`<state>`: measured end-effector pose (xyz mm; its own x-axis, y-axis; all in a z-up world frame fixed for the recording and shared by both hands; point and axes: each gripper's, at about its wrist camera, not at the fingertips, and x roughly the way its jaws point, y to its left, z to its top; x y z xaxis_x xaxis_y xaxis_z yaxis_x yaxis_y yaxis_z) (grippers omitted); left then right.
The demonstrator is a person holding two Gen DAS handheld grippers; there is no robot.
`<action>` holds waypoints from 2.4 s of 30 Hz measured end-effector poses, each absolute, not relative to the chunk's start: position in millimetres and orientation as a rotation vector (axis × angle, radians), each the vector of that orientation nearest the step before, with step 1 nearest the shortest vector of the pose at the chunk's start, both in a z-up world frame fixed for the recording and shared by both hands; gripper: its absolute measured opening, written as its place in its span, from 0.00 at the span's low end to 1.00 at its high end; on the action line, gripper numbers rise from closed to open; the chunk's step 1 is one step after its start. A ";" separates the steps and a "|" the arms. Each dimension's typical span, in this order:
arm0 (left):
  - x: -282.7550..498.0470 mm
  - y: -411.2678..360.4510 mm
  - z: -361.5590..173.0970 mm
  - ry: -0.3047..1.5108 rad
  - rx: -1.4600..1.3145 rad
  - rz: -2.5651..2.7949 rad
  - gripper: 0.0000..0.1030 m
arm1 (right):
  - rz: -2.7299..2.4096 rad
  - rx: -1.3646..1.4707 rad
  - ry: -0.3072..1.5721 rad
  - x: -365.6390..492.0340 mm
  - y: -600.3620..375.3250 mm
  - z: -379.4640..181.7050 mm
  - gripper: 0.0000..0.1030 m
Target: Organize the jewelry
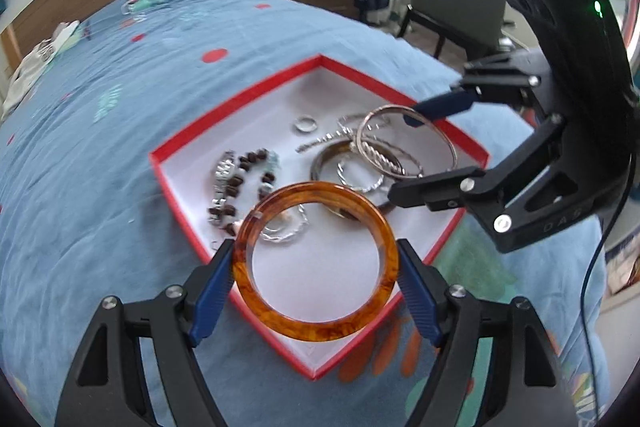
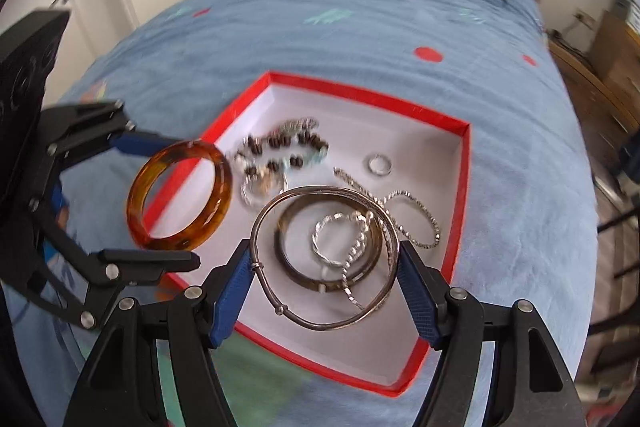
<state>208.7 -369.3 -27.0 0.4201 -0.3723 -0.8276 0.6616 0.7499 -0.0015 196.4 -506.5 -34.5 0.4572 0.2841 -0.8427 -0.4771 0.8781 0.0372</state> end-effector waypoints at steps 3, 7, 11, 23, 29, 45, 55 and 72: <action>212.3 -374.9 -40.2 0.964 0.370 -0.668 0.73 | 0.522 -0.253 1.020 199.8 -510.6 -47.2 0.68; 220.0 -376.5 -49.7 0.985 0.383 -0.670 0.73 | 0.586 -0.363 1.082 204.6 -508.0 -63.8 0.68; 227.8 -382.7 -56.5 1.021 0.402 -0.685 0.73 | 0.634 -0.479 1.121 209.5 -499.8 -69.4 0.68; 230.6 -385.5 -63.6 1.016 0.410 -0.704 0.74 | 0.644 -0.584 1.116 213.0 -491.1 -71.3 0.68; 230.3 -386.8 -62.9 1.032 0.422 -0.705 0.74 | 0.629 -0.610 1.151 211.2 -487.6 -70.3 0.68; 212.2 -360.2 -16.3 0.957 0.318 -0.653 0.74 | 0.502 -0.545 1.118 191.5 -493.5 -35.3 0.82; 167.0 -307.7 41.1 0.851 0.166 -0.438 0.74 | 0.313 -0.156 0.972 129.3 -497.0 26.3 0.83; 51.1 -217.7 96.3 0.702 0.106 -0.303 0.74 | 0.089 0.092 0.781 0.7 -411.5 67.6 0.88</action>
<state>51.1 -217.7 96.3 0.7221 -0.2382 -0.6494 0.3090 0.9510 -0.0053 0.7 -411.5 67.6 0.7067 0.1139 -0.6983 -0.0460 0.9923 0.1153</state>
